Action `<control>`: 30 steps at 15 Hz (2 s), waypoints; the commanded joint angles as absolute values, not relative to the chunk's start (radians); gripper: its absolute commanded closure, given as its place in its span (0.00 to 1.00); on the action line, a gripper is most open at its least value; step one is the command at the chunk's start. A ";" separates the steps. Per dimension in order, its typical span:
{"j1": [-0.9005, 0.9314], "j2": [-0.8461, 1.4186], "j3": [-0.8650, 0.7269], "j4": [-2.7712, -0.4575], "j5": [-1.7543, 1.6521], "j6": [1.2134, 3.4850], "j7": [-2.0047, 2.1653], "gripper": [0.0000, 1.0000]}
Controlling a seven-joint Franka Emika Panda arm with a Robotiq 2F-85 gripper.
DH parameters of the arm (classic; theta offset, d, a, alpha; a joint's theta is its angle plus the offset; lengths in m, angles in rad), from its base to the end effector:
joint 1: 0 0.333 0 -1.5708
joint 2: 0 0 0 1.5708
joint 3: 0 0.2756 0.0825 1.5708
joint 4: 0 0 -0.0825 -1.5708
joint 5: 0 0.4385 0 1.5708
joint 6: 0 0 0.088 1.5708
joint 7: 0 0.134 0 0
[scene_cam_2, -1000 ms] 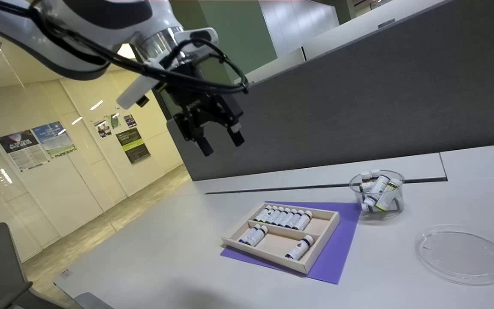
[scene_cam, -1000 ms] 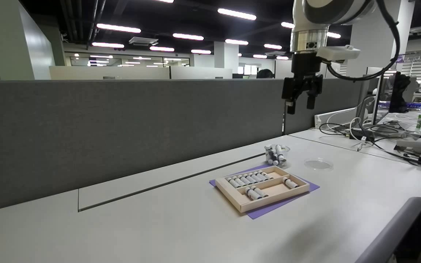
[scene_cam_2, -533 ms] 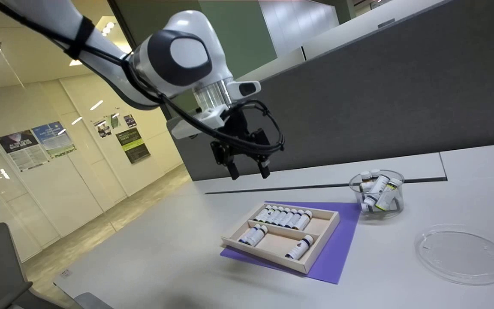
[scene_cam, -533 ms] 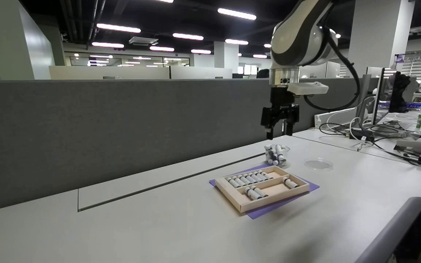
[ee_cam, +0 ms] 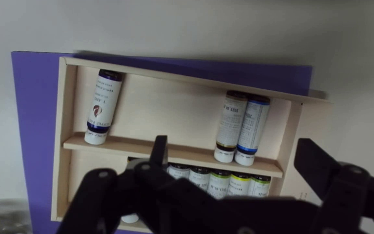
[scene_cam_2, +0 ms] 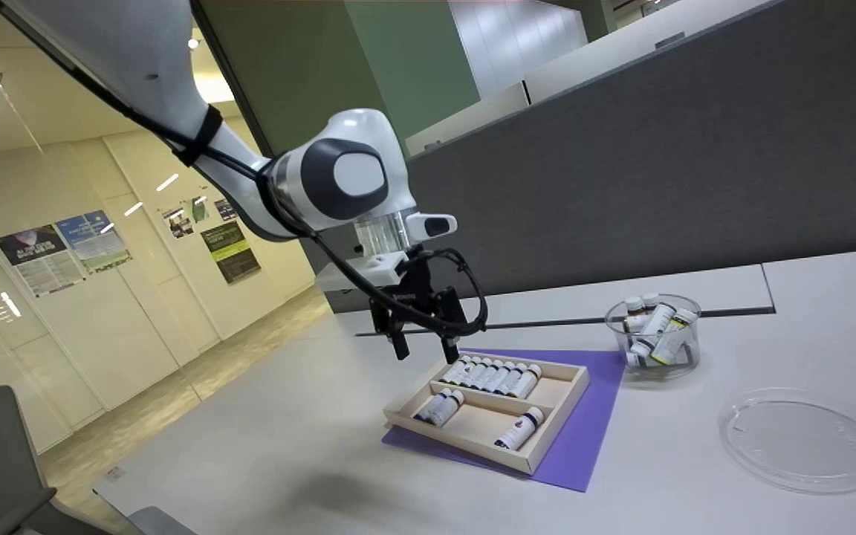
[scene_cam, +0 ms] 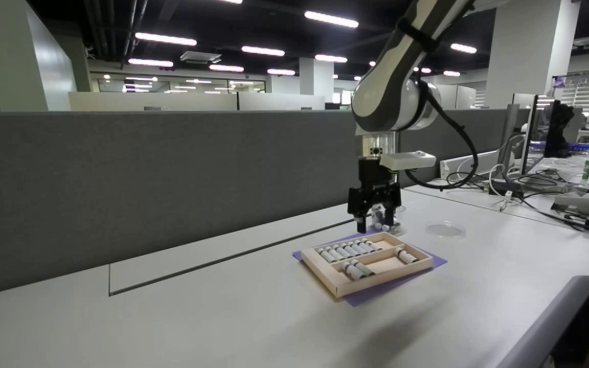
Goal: Remove the marker from the wooden tray.
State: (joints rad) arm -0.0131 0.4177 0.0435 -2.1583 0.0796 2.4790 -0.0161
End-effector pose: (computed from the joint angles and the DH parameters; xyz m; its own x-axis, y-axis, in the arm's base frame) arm 0.5662 0.0205 0.0838 0.9950 -0.0184 -0.0979 -0.0245 -0.9978 -0.0618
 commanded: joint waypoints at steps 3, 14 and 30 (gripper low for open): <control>0.000 0.466 0.024 -2.133 0.070 2.463 0.019 0.00; 0.017 0.557 -0.018 -2.084 0.026 2.507 0.060 0.00; -0.013 0.679 0.019 -2.045 0.056 2.599 0.005 0.00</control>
State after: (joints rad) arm 0.0051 0.6484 0.0010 -2.0791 0.0421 2.6121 0.0182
